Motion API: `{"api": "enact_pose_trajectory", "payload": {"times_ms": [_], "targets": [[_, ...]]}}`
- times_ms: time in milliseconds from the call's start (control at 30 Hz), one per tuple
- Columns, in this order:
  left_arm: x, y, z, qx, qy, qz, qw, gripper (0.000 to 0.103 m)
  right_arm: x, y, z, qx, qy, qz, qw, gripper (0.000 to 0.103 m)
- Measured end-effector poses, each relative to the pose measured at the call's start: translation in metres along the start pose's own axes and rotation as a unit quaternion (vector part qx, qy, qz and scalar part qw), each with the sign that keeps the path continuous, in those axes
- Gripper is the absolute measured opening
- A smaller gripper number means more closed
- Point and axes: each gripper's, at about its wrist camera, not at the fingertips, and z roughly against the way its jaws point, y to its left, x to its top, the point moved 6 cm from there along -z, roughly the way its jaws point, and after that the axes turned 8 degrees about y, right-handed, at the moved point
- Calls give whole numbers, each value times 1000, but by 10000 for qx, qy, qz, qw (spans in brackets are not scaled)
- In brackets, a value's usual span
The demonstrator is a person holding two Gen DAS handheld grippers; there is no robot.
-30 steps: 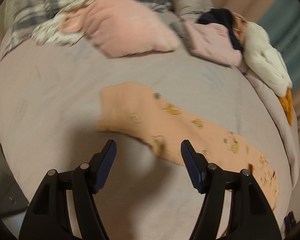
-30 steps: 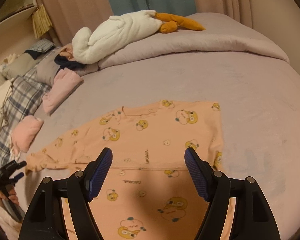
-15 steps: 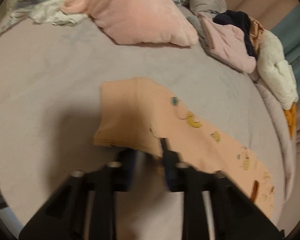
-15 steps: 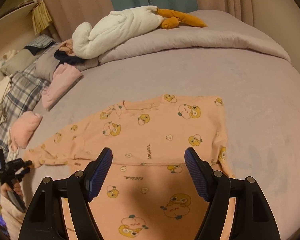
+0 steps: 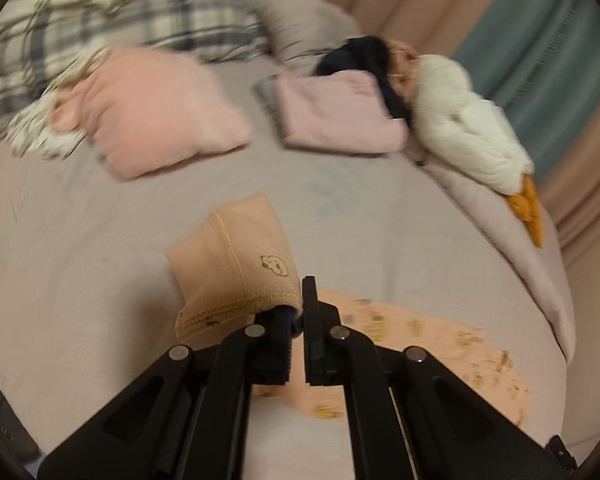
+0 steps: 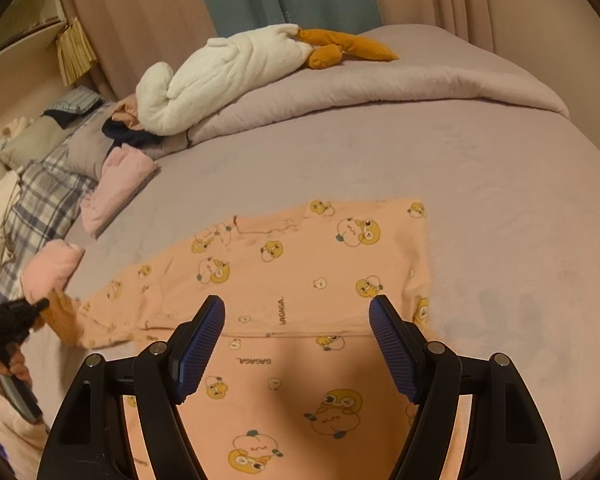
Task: Fold small clothes
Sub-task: 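Fold the held sleeve across the romper body and open the left tool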
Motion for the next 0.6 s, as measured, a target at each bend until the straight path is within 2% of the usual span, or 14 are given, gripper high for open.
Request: {"api": "enact_pose_trajectory", "payload": {"times_ms": [100, 300, 600], "targets": [[-1, -29, 7, -189, -63, -301, 9993, 3, -1, -3, 4, 41, -52, -44, 10000, 75], [-14, -87, 4, -543, 70, -874, 9947, 3, -2, -11, 12, 82, -159, -154, 9997, 75], [-64, -170, -21, -943, 616, -1815, 9769, 3, -7, -35, 20, 15, -241, -385, 9990, 74]]}}
